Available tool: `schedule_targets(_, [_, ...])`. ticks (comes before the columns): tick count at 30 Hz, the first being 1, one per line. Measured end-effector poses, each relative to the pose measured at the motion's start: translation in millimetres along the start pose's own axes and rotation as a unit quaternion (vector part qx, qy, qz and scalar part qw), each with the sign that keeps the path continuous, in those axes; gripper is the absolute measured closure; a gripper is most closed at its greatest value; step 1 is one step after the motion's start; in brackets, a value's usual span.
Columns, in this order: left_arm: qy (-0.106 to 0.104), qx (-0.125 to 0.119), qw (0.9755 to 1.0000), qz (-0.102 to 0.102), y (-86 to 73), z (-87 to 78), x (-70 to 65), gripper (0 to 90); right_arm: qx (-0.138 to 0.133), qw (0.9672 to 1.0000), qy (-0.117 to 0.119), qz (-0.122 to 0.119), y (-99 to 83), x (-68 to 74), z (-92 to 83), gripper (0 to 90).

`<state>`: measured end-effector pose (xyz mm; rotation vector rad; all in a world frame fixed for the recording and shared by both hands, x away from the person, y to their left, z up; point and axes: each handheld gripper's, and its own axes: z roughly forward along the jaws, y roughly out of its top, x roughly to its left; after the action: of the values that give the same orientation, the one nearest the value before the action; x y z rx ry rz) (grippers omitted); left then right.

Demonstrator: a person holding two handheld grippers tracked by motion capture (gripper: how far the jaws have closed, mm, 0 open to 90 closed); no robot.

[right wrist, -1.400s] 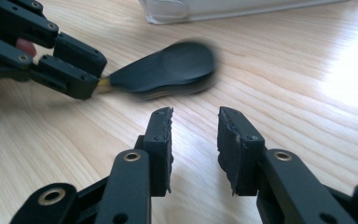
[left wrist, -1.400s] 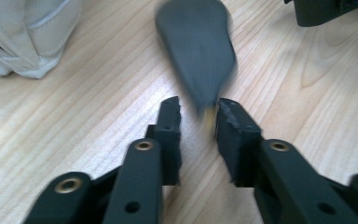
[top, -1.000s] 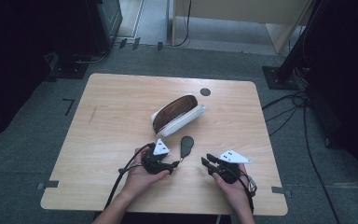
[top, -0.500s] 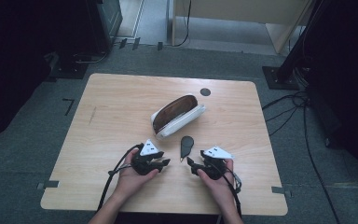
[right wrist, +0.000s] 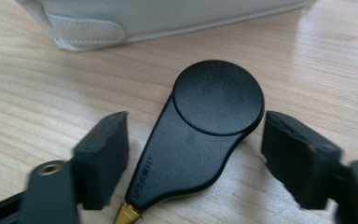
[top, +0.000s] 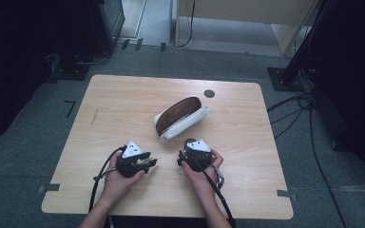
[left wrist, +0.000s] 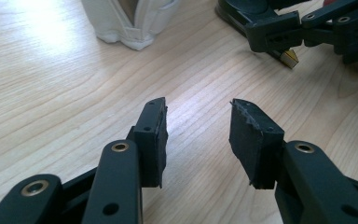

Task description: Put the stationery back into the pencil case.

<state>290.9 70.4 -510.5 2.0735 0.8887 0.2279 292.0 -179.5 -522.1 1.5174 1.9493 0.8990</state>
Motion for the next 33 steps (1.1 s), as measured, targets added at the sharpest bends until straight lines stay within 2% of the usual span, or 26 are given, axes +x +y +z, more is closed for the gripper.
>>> schedule_targets(3, [-0.007,-0.002,0.9999,0.007,-0.4,-1.7,1.5,55.7,0.003,0.9997,0.024,-0.002,-0.5,-6.4,-0.1,34.1])
schedule_targets(6, [-0.014,0.000,0.9997,0.018,-0.9,-2.0,1.8,52.5,-0.003,0.9980,0.055,-0.030,-1.7,-13.2,-2.1,46.7])
schedule_targets(9, [-0.019,-0.001,0.9993,0.032,-1.7,-1.0,0.1,50.1,-0.004,0.9959,0.077,-0.048,-2.5,-18.4,-3.4,50.9])
schedule_targets(11, [-0.019,-0.002,0.9990,0.040,-2.1,0.2,-1.5,47.8,-0.004,0.9931,0.099,-0.064,-3.2,-22.0,-4.4,52.1])
schedule_targets(14, [-0.020,0.000,0.9981,0.058,-2.9,2.7,-4.5,46.2,0.002,0.9879,0.138,-0.072,-4.0,-25.2,-7.3,52.8])
schedule_targets(17, [-0.020,-0.001,0.9966,0.081,-3.6,5.8,-8.0,45.5,0.008,0.9830,0.169,-0.071,-4.9,-26.6,-9.6,53.0])
schedule_targets(21, [-0.023,0.003,0.9949,0.098,-2.3,8.5,-11.1,43.5,0.015,0.9741,0.216,-0.064,-5.8,-26.2,-10.7,53.0])
schedule_targets(23, [-0.020,0.010,0.9937,0.110,-1.6,9.9,-12.8,42.5,0.019,0.9716,0.228,-0.061,-6.0,-24.6,-11.3,53.0])
schedule_targets(25, [-0.018,0.012,0.9928,0.118,-1.1,11.4,-14.2,42.5,0.024,0.9675,0.245,-0.058,-5.9,-22.7,-11.8,53.0])
schedule_targets(30, [-0.019,0.023,0.9903,0.136,0.1,14.1,-16.5,41.6,0.028,0.9609,0.269,-0.058,-5.6,-18.2,-14.4,53.1])
schedule_targets(33, [-0.017,0.020,0.9895,0.142,0.2,14.2,-17.5,41.1,0.026,0.9569,0.284,-0.056,-4.3,-14.8,-16.7,53.1])
